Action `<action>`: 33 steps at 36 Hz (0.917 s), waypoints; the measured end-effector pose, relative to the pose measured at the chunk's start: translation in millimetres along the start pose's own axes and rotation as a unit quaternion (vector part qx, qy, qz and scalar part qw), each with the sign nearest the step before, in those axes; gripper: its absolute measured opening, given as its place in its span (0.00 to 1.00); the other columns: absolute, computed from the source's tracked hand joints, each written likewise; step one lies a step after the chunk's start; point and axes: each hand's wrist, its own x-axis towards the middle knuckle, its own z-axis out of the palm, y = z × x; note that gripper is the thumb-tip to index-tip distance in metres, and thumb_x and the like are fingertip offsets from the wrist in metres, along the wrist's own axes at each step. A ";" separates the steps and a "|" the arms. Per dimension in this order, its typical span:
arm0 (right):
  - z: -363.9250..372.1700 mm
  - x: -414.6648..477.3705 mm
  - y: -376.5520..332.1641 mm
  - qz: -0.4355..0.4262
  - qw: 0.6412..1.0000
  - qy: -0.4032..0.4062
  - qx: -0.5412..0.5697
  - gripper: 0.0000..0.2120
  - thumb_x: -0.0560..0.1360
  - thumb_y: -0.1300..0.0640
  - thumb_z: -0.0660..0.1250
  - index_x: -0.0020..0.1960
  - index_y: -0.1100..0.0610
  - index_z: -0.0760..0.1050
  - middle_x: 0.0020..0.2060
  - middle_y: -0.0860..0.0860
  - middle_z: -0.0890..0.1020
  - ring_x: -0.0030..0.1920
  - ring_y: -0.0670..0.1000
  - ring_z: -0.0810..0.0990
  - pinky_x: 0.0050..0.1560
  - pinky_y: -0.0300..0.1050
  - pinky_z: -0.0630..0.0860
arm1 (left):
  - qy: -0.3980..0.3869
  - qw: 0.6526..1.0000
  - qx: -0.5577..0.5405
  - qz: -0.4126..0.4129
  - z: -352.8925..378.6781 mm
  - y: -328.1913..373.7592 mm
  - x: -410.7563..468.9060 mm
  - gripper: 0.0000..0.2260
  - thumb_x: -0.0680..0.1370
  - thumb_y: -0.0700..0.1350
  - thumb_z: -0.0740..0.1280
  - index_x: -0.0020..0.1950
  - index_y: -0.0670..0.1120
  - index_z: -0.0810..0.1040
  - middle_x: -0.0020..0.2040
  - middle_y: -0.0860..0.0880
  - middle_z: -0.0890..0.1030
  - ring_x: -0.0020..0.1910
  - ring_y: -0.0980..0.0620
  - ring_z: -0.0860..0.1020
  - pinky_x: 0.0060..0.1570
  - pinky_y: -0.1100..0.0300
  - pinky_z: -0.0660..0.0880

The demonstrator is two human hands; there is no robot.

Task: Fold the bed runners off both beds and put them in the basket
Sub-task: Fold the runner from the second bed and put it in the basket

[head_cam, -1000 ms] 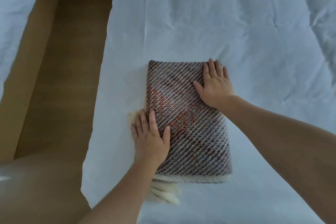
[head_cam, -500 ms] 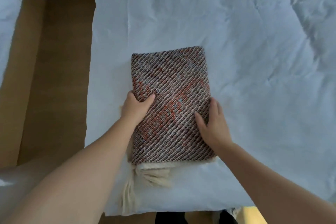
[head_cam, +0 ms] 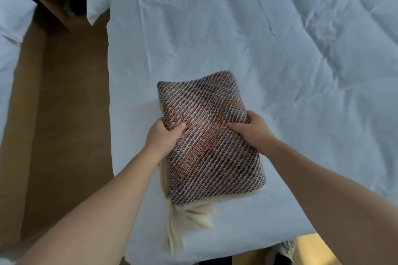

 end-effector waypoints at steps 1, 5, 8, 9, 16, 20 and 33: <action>-5.6 -8.8 -5.2 -0.004 1.000 0.007 0.004 0.15 0.72 0.54 0.73 0.57 0.52 0.74 0.47 0.49 0.83 0.45 0.50 0.83 0.50 0.48 0.80 | 0.008 1.000 -0.006 0.007 -1.4 7.8 -4.2 0.20 0.74 0.54 0.69 0.62 0.46 0.75 0.53 0.52 0.80 0.50 0.52 0.78 0.47 0.60 0.71; -39.9 -51.1 -30.9 -0.026 0.998 0.053 0.018 0.16 0.73 0.53 0.73 0.58 0.52 0.74 0.48 0.49 0.83 0.46 0.50 0.83 0.52 0.49 0.79 | 0.001 0.999 -0.033 0.030 -5.0 53.3 -27.2 0.19 0.75 0.54 0.68 0.61 0.45 0.74 0.53 0.50 0.79 0.51 0.49 0.78 0.50 0.56 0.74; -74.4 -91.6 -50.7 -0.046 0.994 0.098 0.034 0.17 0.73 0.54 0.73 0.59 0.52 0.74 0.48 0.48 0.83 0.46 0.48 0.82 0.51 0.48 0.78 | -0.022 0.997 -0.046 0.059 -3.4 98.2 -50.3 0.19 0.75 0.54 0.68 0.61 0.46 0.73 0.53 0.50 0.79 0.51 0.49 0.78 0.52 0.54 0.75; -87.1 -106.1 -55.8 -0.051 0.991 0.114 0.040 0.17 0.72 0.54 0.73 0.59 0.52 0.74 0.48 0.48 0.83 0.46 0.49 0.83 0.51 0.48 0.79 | -0.030 0.996 -0.048 0.072 -1.9 114.0 -58.4 0.18 0.75 0.54 0.68 0.60 0.46 0.73 0.52 0.51 0.79 0.51 0.49 0.78 0.52 0.54 0.75; -184.6 -224.4 -73.9 -0.089 0.963 0.241 0.078 0.17 0.72 0.54 0.73 0.59 0.50 0.74 0.46 0.44 0.82 0.46 0.45 0.81 0.46 0.43 0.76 | -0.115 0.978 -0.042 0.167 28.1 230.9 -127.5 0.17 0.74 0.56 0.69 0.58 0.48 0.72 0.53 0.49 0.79 0.52 0.47 0.79 0.56 0.47 0.76; -242.4 -290.3 -57.9 -0.099 0.938 0.315 0.109 0.17 0.72 0.55 0.73 0.59 0.52 0.75 0.49 0.48 0.83 0.48 0.49 0.83 0.53 0.50 0.79 | -0.178 0.956 -0.033 0.233 66.8 292.2 -177.3 0.15 0.74 0.54 0.70 0.55 0.49 0.73 0.49 0.53 0.78 0.52 0.48 0.78 0.55 0.51 0.75; -391.9 -480.8 69.4 -0.123 0.832 0.512 0.175 0.23 0.70 0.52 0.74 0.64 0.54 0.74 0.53 0.49 0.83 0.52 0.49 0.82 0.55 0.48 0.79 | -0.326 0.859 0.003 0.396 242.8 410.6 -373.6 0.16 0.75 0.51 0.70 0.58 0.45 0.73 0.51 0.50 0.79 0.49 0.52 0.79 0.49 0.57 0.74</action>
